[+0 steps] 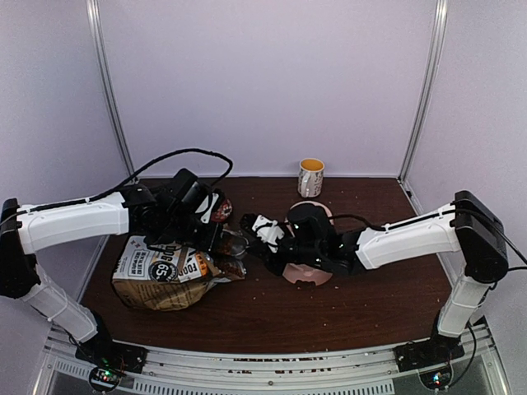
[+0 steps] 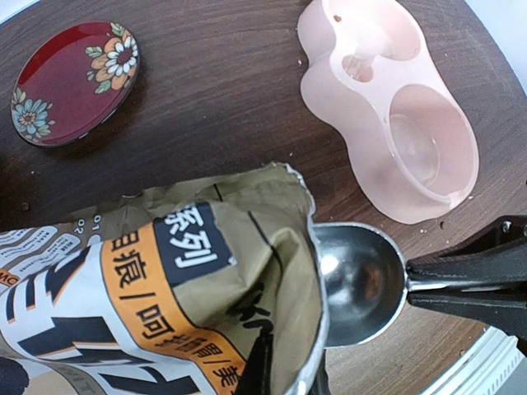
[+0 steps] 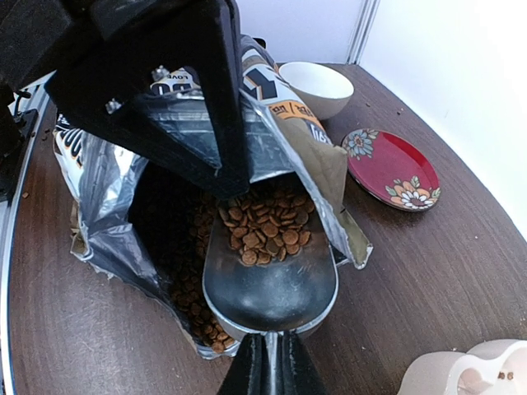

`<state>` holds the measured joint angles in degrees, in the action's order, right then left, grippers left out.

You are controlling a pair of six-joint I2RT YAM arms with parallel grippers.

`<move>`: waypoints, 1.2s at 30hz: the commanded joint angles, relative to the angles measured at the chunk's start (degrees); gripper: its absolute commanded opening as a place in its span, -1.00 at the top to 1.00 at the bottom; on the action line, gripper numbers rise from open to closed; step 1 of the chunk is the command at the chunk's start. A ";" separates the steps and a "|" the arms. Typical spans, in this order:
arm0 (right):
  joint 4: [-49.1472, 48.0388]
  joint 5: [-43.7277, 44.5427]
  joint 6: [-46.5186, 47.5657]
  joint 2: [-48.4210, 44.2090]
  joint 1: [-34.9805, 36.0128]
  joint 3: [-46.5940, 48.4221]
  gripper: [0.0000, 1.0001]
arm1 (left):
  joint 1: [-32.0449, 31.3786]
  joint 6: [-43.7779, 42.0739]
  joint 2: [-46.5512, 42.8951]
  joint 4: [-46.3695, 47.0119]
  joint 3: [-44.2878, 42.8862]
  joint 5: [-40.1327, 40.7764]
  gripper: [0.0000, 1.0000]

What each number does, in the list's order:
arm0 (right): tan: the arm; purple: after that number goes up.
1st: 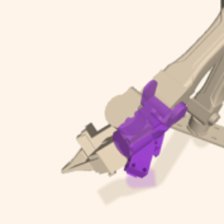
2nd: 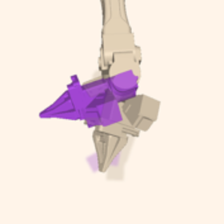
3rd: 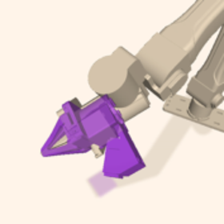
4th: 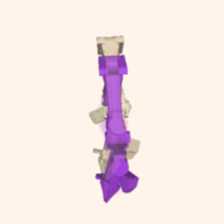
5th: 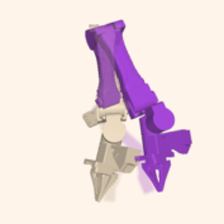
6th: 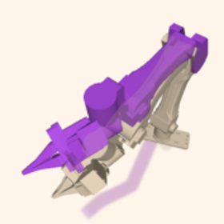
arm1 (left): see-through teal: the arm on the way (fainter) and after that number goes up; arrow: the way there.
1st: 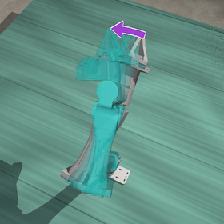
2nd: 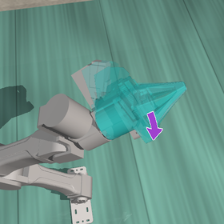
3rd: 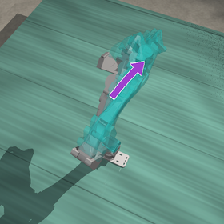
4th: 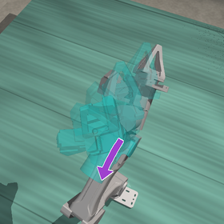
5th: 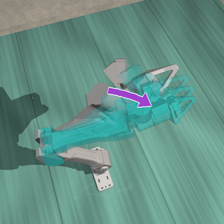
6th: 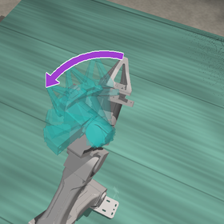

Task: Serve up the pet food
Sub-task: Collect the pet food from the pet food bag.

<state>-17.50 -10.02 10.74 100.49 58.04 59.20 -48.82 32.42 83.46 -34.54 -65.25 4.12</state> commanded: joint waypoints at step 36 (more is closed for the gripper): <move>-27.03 6.42 0.83 -7.66 -0.82 -18.77 1.00 | 0.54 -0.99 -2.71 0.09 -8.17 2.21 1.00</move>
<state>-40.97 -7.05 11.05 96.07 57.82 41.95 -48.73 31.88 83.22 -39.79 -69.52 6.04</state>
